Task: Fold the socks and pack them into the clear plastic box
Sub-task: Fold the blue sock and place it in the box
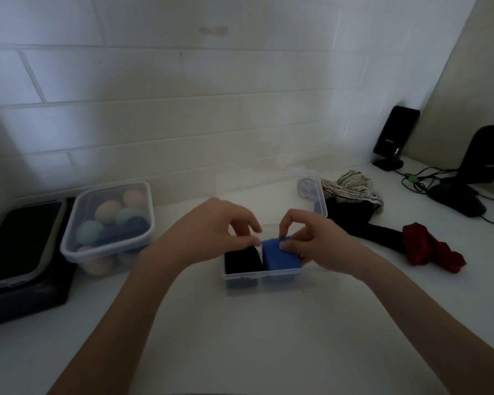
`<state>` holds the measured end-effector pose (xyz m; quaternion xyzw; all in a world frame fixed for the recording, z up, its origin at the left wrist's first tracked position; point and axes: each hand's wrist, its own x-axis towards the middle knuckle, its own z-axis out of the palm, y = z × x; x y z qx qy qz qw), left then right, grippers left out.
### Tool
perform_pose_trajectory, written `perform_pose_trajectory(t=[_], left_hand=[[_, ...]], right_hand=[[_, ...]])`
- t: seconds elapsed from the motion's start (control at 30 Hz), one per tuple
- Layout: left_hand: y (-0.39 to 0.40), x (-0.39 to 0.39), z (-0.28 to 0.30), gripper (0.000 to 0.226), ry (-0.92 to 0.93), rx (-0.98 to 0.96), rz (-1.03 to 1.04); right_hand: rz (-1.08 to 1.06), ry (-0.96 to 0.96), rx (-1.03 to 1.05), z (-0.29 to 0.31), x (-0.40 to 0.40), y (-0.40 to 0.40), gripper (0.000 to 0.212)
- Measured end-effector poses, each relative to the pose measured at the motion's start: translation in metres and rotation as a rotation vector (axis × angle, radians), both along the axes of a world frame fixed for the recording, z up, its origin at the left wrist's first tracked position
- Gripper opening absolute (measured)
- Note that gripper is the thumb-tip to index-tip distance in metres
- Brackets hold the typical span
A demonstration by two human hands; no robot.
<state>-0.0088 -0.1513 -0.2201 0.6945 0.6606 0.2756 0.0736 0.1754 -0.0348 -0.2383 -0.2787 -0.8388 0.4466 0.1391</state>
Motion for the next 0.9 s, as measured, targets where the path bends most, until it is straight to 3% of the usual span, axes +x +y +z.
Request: perform_pose_trajectory(t=[0.1,0.2,0.3,0.43,0.57,0.73,0.8,0.9], left_hand=[[-0.001,0.005,-0.003,0.010,0.184,-0.052,0.051],[-0.002,0.009,-0.015,0.026,0.305,0.025,0.154],[-0.004,0.010,-0.022,0.039,0.233,0.005,0.166],[-0.003,0.006,-0.022,0.039,0.177,-0.043,0.152],[-0.002,0.005,-0.025,0.038,0.122,-0.065,0.142],[-0.003,0.006,-0.024,0.014,-0.019,-0.079,0.125],[-0.004,0.008,-0.024,0.009,-0.052,-0.060,0.117],[-0.002,0.006,-0.027,0.019,-0.035,-0.055,0.111]], right_hand=[[-0.027,-0.069,-0.013,-0.001,-0.004,-0.001,0.013],[-0.082,-0.103,0.091,-0.003,-0.011,-0.003,0.009],[-0.116,-0.126,0.177,-0.006,-0.017,-0.006,0.008],[-0.064,-0.125,0.021,-0.004,-0.009,-0.003,0.018],[0.049,-0.278,0.236,0.003,-0.007,-0.003,0.042],[0.066,-0.411,0.583,0.012,-0.019,-0.014,0.041],[0.062,-0.422,0.640,0.013,-0.023,-0.017,0.039],[0.124,-0.399,0.610,0.013,-0.025,-0.016,0.032]])
